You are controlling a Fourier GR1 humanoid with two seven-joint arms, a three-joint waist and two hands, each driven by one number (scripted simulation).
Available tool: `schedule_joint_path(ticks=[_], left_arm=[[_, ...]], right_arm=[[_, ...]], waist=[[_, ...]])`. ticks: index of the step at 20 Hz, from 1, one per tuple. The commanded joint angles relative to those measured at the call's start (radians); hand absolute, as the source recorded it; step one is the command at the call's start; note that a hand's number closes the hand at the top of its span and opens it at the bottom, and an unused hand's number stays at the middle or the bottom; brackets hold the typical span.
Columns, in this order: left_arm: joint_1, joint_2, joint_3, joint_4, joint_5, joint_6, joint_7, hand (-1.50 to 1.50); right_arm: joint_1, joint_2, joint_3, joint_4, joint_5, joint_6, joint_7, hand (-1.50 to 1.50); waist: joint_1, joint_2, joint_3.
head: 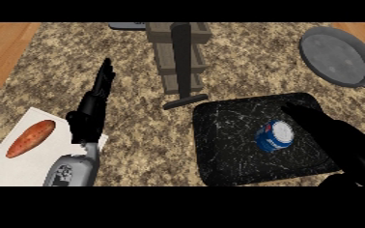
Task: Pick the can from the tray and place it in the tiered basket
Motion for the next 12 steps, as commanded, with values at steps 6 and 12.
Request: schedule_joint_path(ticks=[6, 12], left_arm=[[0.019, -0.049, -0.036, -0.04, -0.052, 0.032, 0.039, 0.0], [0.07, -0.011, -0.012, -0.081, -0.032, -0.019, 0.009, 0.0]], right_arm=[[-0.095, 0.113, 0.055, 0.037, 0.058, 0.063, 0.101, -1.5], [-0.056, 0.144, 0.062, 0.056, 0.101, 0.03, 0.08, -1.5]], waist=[[0.002, 0.0, 0.0], [0.002, -0.001, 0.0]])
